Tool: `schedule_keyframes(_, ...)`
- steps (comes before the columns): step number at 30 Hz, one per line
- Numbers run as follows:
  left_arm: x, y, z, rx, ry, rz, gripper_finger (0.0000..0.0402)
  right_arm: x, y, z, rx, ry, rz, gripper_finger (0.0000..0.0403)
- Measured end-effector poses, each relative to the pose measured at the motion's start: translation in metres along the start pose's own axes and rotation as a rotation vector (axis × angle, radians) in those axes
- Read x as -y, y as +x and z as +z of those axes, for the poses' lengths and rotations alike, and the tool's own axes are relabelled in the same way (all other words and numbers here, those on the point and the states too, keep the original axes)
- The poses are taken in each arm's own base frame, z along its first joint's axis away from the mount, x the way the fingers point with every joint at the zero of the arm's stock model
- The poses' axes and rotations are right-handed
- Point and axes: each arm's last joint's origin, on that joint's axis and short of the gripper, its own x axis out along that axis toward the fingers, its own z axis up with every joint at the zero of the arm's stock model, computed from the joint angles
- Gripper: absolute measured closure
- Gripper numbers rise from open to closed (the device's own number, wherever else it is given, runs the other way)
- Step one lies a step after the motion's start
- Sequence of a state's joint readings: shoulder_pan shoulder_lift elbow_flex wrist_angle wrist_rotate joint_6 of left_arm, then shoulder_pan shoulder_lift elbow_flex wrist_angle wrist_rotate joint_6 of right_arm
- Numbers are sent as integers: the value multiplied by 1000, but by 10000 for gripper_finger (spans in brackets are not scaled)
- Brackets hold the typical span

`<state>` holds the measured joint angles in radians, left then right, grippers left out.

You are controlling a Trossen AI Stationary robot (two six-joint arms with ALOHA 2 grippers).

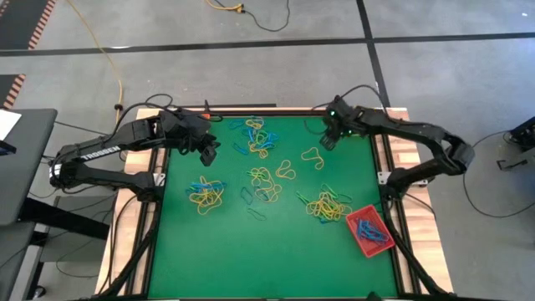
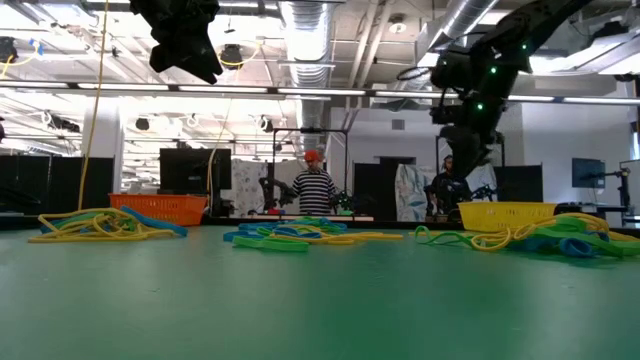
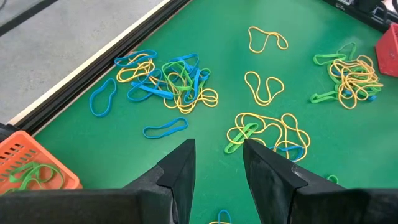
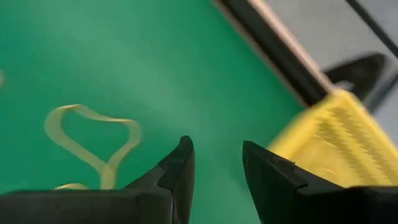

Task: Sort rubber bands into baskets
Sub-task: Put the green rubber band into the orange bin

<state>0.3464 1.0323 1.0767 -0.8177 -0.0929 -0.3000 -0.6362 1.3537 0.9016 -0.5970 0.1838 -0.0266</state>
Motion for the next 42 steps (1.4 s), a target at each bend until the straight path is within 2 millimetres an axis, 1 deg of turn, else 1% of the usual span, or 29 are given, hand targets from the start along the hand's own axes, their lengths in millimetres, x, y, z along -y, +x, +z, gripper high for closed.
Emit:
schedule_keyframes(4, 0, 0, 0, 0, 9, 0, 278, -33, -7, -2, 5, -90, 94, 237)
schedule_keyframes(5, 0, 0, 0, 1, 54, 1, 278, -42, -9, -3, 4, -112, 112, 237)
schedule_keyframes(8, -2, -2, 3, 23, 301, 40, 278, -67, -16, -9, -4, -175, 161, 237)
schedule_keyframes(10, -4, -2, 3, 17, 421, 73, 278, -83, -22, -14, 0, -211, 194, 237)
schedule_keyframes(12, -4, -2, 3, 17, 487, 93, 278, -99, -28, -18, 6, -247, 225, 237)
schedule_keyframes(14, -4, -2, 4, 16, 512, 105, 278, -112, -33, -23, 13, -275, 253, 237)
schedule_keyframes(19, -4, -2, 4, 18, 494, 112, 278, -140, -47, -34, 45, -327, 321, 237)
schedule_keyframes(27, -4, -2, 4, 24, 410, 108, 278, -177, -69, -42, 206, -391, 453, 237)
schedule_keyframes(34, -4, -2, 4, 33, 267, 102, 278, -193, -79, -48, 270, -429, 493, 237)
schedule_keyframes(39, -3, -2, 7, 62, 255, 97, 278, -204, -81, -52, 314, -468, 504, 237)
schedule_keyframes(42, -2, -2, 9, 93, 250, 92, 278, -210, -77, -58, 289, -506, 500, 237)
